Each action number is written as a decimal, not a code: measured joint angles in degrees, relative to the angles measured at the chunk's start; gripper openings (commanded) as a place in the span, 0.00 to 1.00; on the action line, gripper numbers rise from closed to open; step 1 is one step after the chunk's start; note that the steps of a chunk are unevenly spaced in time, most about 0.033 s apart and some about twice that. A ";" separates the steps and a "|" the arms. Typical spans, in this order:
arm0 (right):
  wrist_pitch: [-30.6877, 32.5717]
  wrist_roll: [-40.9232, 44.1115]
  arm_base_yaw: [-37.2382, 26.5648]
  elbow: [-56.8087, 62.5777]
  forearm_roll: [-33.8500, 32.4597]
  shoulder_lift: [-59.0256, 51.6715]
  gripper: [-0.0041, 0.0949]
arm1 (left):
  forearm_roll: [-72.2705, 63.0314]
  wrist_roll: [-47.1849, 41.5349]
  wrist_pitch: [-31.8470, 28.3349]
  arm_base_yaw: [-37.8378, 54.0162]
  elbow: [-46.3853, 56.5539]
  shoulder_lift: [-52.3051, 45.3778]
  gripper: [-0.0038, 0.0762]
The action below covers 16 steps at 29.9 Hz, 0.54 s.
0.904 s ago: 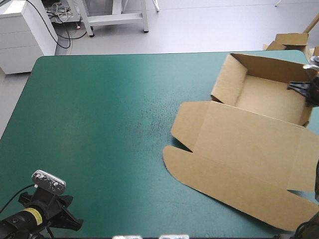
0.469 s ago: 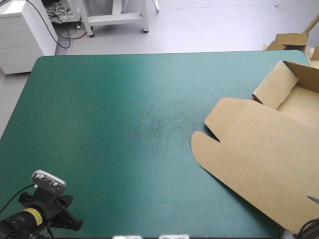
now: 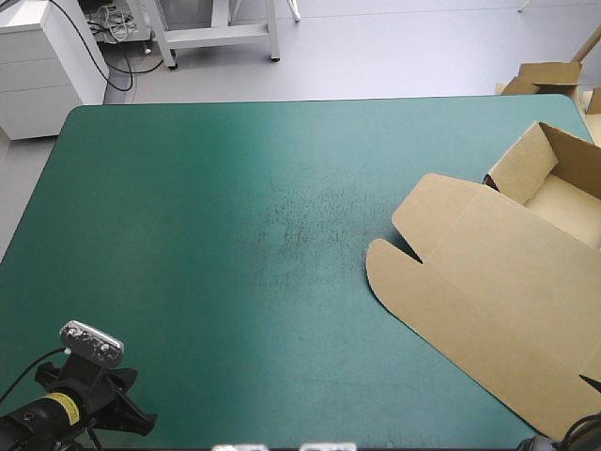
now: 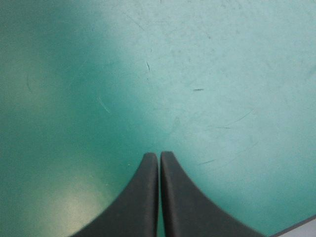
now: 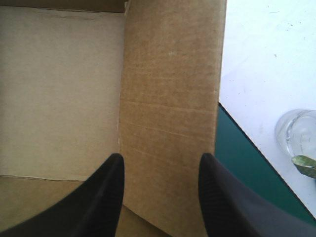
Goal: Fold the box
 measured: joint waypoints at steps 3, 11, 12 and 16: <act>0.00 -1.64 0.00 0.00 2.41 -1.77 0.40 | 0.00 0.00 -0.05 0.00 0.00 0.00 0.04; 0.08 -5.74 0.00 0.87 9.55 -11.55 0.04 | -0.05 0.00 -0.23 0.00 0.00 0.00 0.04; 0.07 -6.03 0.21 1.39 9.96 -13.08 0.04 | -0.05 -0.05 -0.23 0.00 0.00 0.00 0.04; 0.35 -6.69 2.93 6.30 10.31 -21.64 0.04 | -1.04 -0.04 -0.23 0.15 0.00 0.00 0.04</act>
